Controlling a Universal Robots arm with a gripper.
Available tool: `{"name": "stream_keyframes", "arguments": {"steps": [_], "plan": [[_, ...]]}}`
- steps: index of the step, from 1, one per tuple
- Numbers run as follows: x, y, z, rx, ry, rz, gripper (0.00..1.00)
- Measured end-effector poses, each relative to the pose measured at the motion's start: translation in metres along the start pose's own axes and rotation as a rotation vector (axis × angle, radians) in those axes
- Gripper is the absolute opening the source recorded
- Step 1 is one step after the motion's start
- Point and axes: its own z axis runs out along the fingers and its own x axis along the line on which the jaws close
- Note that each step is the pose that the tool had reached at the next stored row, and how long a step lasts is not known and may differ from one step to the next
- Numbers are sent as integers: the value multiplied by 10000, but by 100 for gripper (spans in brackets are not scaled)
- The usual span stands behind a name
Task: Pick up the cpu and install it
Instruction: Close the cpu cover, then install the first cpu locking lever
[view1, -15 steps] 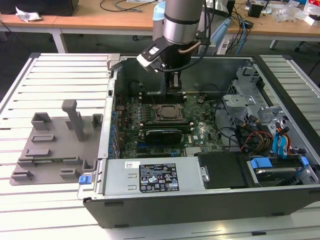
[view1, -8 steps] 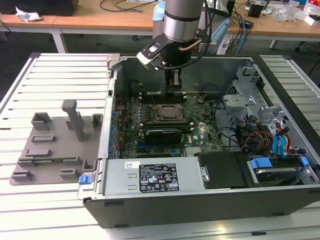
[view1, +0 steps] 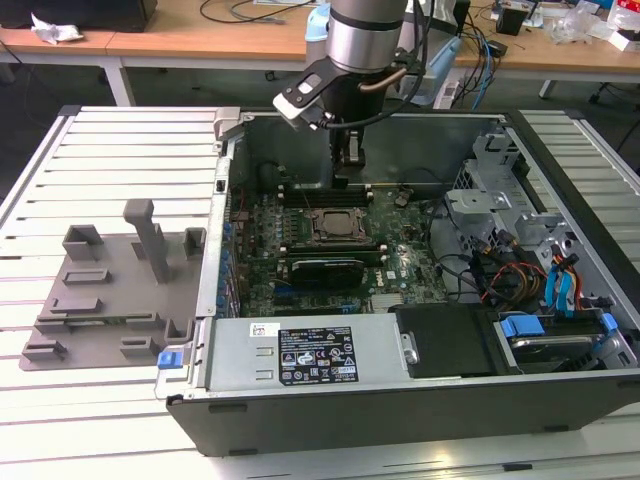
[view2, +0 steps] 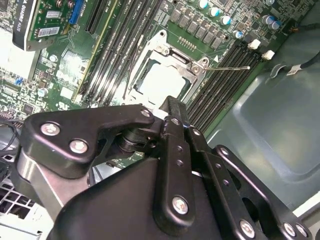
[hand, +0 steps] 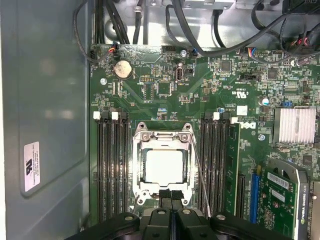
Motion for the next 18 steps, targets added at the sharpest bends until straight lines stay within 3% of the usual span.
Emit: {"name": "stream_keyframes", "arguments": {"steps": [13, 18], "plan": [[0, 0, -4, 0, -1, -4, 11], [0, 0, -4, -22, -39, -887, 11]]}}
